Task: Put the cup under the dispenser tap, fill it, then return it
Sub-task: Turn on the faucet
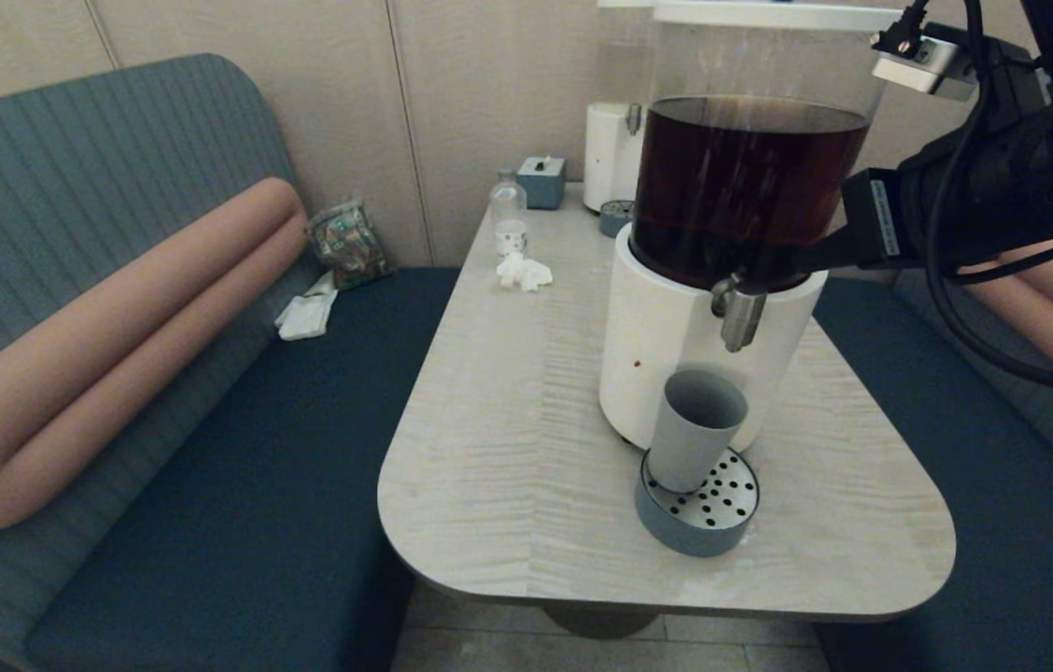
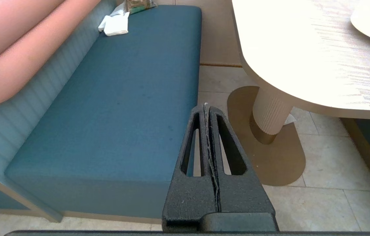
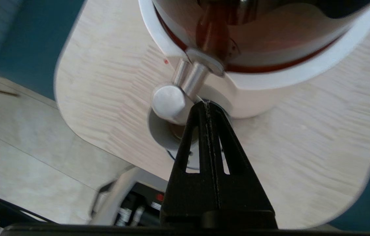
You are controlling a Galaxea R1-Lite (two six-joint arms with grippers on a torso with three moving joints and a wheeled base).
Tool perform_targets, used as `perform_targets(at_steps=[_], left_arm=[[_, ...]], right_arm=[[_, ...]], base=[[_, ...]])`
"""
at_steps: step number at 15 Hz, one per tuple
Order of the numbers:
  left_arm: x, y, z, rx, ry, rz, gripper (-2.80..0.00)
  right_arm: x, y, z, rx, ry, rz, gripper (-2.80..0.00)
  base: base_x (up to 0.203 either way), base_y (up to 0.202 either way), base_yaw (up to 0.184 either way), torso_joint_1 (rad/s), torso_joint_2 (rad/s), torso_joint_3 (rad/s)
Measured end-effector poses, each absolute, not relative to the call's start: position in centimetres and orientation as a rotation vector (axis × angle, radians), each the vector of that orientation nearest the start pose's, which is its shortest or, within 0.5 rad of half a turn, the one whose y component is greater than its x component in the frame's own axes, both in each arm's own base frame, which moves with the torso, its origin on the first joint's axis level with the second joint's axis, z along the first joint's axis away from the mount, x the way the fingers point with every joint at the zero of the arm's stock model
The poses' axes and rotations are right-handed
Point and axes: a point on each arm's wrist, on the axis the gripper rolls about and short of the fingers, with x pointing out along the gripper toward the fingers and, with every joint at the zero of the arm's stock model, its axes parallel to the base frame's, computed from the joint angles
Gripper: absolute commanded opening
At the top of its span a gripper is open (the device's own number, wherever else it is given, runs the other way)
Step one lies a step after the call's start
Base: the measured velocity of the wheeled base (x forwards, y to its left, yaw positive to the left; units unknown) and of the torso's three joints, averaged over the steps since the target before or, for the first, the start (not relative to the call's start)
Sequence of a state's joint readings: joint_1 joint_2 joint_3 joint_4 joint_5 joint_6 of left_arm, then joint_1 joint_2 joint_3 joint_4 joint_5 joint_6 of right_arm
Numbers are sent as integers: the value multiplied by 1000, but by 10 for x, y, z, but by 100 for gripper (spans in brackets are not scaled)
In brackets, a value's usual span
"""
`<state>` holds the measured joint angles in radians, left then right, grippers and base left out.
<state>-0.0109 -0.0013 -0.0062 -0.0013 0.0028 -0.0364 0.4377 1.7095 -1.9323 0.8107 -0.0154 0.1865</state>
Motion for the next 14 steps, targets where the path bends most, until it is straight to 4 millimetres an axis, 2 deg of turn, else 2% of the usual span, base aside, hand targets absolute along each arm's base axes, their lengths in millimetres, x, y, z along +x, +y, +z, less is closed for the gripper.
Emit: perform_targets(at_steps=[14], left_arm=[[-23,0,77,-36,-9,-9,-280]], right_arm=[[260,119,349,70,623,351,-280]], base=[[0,0,0,0,0,0]])
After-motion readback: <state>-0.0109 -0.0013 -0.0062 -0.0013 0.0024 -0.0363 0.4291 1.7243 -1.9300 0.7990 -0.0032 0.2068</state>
